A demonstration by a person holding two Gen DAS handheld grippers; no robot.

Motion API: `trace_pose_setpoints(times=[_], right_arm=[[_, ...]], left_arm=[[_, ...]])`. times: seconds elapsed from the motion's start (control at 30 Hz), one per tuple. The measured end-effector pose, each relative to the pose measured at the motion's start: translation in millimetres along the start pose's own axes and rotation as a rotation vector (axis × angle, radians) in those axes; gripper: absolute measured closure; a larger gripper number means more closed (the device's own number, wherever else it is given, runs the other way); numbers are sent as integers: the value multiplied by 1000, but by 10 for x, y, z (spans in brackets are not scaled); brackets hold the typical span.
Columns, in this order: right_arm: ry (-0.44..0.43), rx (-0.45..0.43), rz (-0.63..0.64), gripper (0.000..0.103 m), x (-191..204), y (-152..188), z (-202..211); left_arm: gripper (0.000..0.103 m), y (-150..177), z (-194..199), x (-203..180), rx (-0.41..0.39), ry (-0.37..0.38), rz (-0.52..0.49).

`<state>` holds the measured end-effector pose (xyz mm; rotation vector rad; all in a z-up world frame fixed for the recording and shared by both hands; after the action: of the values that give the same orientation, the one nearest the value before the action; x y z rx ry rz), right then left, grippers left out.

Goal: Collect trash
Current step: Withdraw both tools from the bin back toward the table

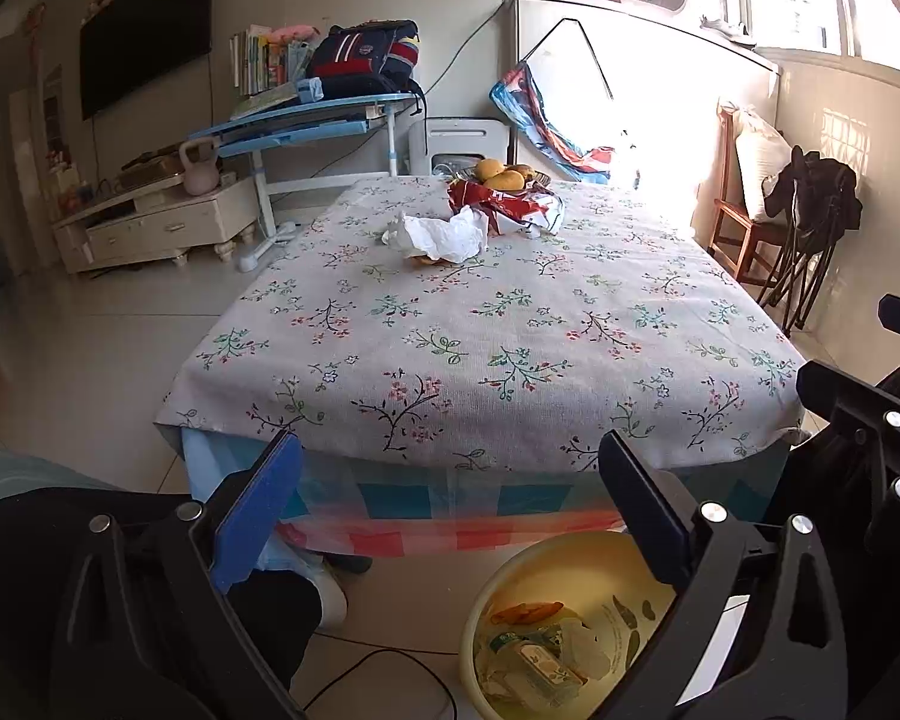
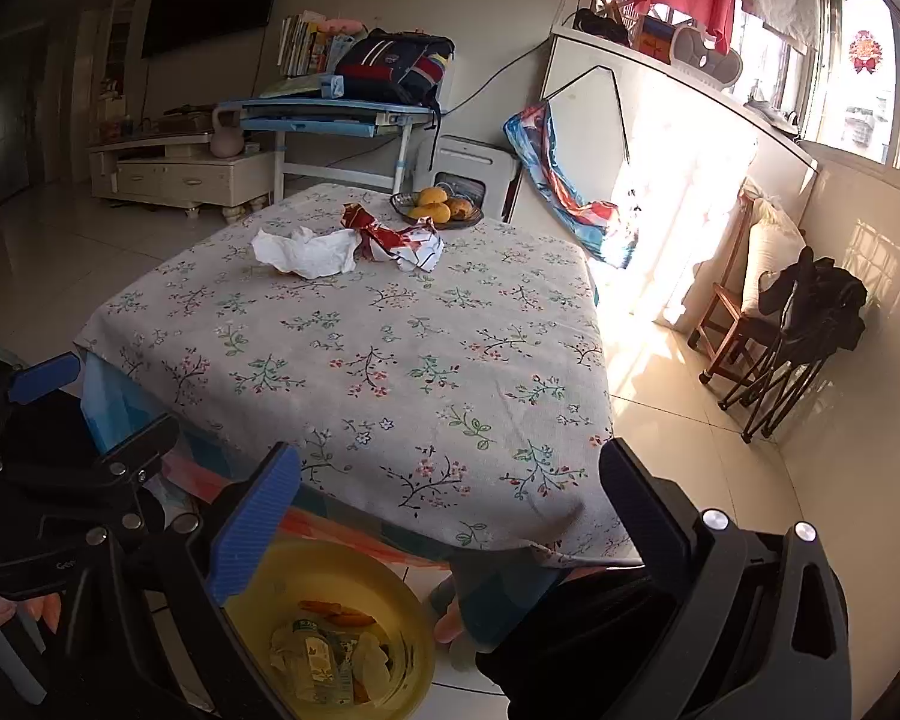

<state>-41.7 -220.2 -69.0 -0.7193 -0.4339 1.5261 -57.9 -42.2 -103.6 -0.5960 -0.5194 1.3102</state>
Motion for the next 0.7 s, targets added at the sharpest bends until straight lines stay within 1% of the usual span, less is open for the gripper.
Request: trace_pose_setpoints(times=[0.33, 0.6, 0.7], right_arm=[[-23, 19, 9, 8, 59, -8, -46], [-50, 44, 13, 8, 99, -12, -111], [-73, 65, 13, 8, 120, -21, -163]], left_arm=[[7, -22, -36, -7, 13, 22, 14], [7, -105, -45, 108, 13, 57, 81], [7, -205, -34, 152, 3, 56, 82]])
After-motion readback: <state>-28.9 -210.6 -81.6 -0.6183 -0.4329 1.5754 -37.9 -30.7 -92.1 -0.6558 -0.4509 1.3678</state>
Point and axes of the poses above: each gripper's, at about its wrist camera, not at the fingertips, and z roughly against the way its jaws point, x to its left, y to its underside, the point moved 8 cm from there along -z, roughly the way its jaws point, and after that the axes turned 11 degrees about x, right-handed, at the moved point
